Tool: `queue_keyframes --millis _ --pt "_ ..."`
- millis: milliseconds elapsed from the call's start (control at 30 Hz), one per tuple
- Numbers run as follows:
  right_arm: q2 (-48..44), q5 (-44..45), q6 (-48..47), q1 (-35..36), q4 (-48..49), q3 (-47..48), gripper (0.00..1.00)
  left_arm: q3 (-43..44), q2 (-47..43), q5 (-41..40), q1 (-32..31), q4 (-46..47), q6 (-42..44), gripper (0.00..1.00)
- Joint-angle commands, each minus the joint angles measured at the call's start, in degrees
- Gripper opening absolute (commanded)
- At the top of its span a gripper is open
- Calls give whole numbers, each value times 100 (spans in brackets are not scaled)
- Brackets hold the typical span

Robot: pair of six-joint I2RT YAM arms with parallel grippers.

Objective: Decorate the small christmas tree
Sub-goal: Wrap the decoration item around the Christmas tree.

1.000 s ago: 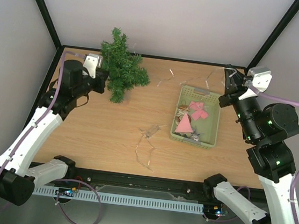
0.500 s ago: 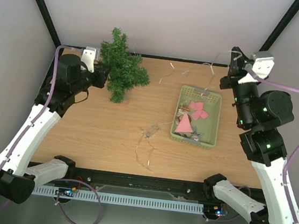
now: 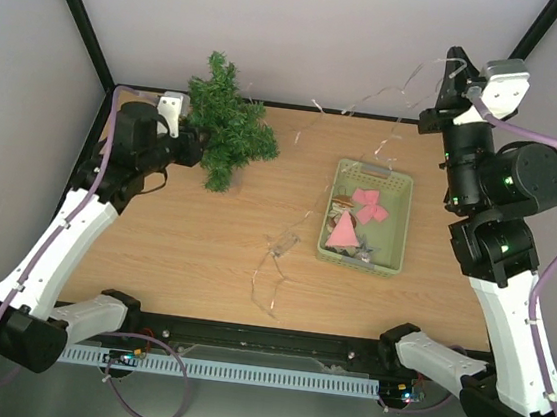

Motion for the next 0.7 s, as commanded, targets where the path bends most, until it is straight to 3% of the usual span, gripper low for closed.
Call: queue_keyframes --millis 0,233,433,667 --pt "21 45 -129 -17 328 204 2 -51 177 -25 -22 -33 -68 46" --pt "187 39 -187 -21 390 277 2 -6 317 184 -30 80 -222 32" --pt "332 154 -308 -17 614 341 2 187 277 180 -24 -29 -243 3" --pt "153 134 134 -20 126 -95 2 726 273 355 -25 -30 -570 2"
